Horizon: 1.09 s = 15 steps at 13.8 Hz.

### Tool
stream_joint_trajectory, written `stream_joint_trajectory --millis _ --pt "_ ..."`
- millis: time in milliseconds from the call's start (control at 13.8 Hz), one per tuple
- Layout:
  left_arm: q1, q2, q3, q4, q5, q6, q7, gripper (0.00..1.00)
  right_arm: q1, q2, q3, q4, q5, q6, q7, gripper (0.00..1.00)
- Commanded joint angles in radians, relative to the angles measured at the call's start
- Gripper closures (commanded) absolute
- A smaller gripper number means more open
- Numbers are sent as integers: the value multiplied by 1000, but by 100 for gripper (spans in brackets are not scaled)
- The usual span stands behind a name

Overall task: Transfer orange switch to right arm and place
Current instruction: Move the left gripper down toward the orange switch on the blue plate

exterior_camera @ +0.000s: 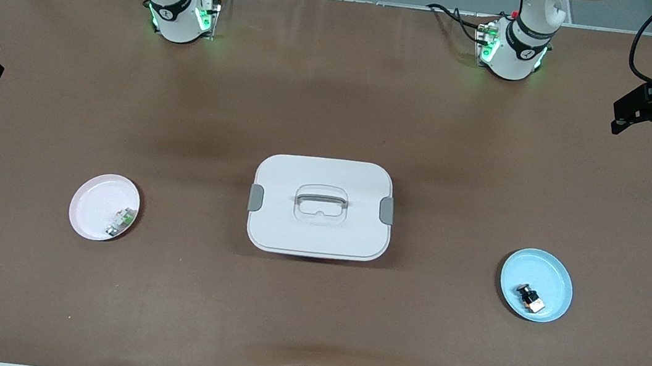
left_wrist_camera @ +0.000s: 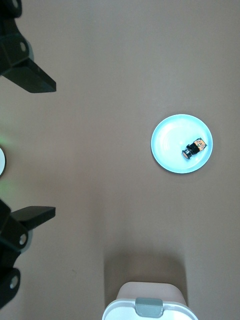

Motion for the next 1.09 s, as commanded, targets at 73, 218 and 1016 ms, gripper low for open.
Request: stream_joint_trajectory --millis 73,218,1016 --pt "3 2 -3 17 6 -16 3 0 -25 -2 20 3 2 -6 9 0" --pt "4 6 -3 17 8 -16 3 0 -27 -2 20 3 2 -9 11 0" --pt "10 276 -10 -63 0 381 192 0 -21 -2 18 6 4 -43 8 0"
